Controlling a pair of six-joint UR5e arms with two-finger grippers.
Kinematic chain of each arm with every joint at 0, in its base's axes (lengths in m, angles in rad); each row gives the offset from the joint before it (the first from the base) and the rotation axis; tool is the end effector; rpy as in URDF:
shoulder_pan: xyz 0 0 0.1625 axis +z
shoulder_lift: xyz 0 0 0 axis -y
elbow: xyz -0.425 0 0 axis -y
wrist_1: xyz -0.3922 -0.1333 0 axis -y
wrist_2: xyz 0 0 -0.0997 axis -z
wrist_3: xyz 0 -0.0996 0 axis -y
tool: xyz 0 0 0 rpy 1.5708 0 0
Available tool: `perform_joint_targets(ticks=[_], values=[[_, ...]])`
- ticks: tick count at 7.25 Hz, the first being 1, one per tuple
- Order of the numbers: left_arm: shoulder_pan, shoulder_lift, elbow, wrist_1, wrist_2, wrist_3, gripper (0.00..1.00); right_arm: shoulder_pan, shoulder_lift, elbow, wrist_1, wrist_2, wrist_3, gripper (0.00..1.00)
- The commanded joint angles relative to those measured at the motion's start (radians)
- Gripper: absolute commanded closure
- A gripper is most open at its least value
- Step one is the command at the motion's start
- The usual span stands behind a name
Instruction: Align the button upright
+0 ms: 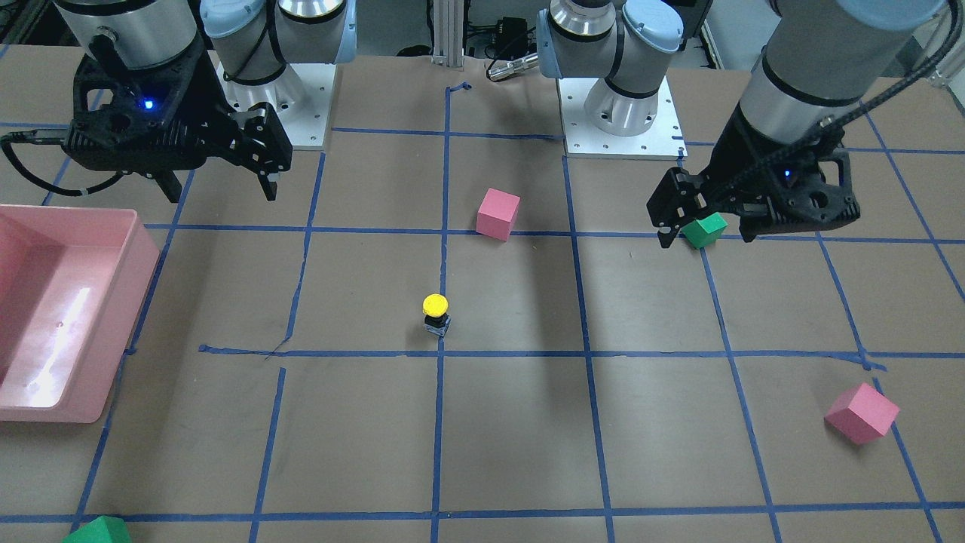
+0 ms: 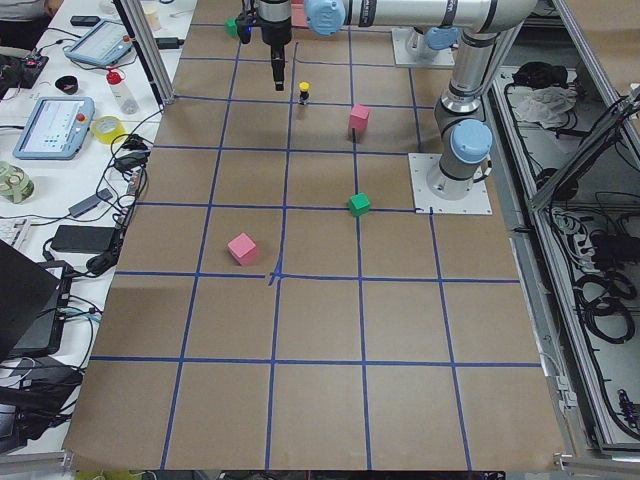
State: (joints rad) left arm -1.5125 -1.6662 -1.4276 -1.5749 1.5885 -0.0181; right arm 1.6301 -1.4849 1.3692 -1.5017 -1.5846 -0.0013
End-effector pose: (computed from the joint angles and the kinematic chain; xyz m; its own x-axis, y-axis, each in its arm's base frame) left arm -0.1001 -0.5429 0.5092 -0.9969 -0.0771 -0.0169 -0.0763 0.9961 -0.0440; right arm 0.1631 -0.5215 0.5364 -0.9981 -0.0599 0.0138 -0.0605 0.9971 -0.0466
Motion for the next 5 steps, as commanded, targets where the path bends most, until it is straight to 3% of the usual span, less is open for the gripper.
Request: perform_joint_targets(ticks=[1, 5], values=[[-0.002, 0.049, -0.022, -0.005, -0.047, 0.015, 0.00, 0.001, 0.000, 0.002, 0.000, 0.000, 0.001, 0.00], [-0.002, 0.065, -0.048, -0.007, -0.047, 0.015, 0.00, 0.001, 0.000, 0.007, 0.009, -0.005, 0.001, 0.00]])
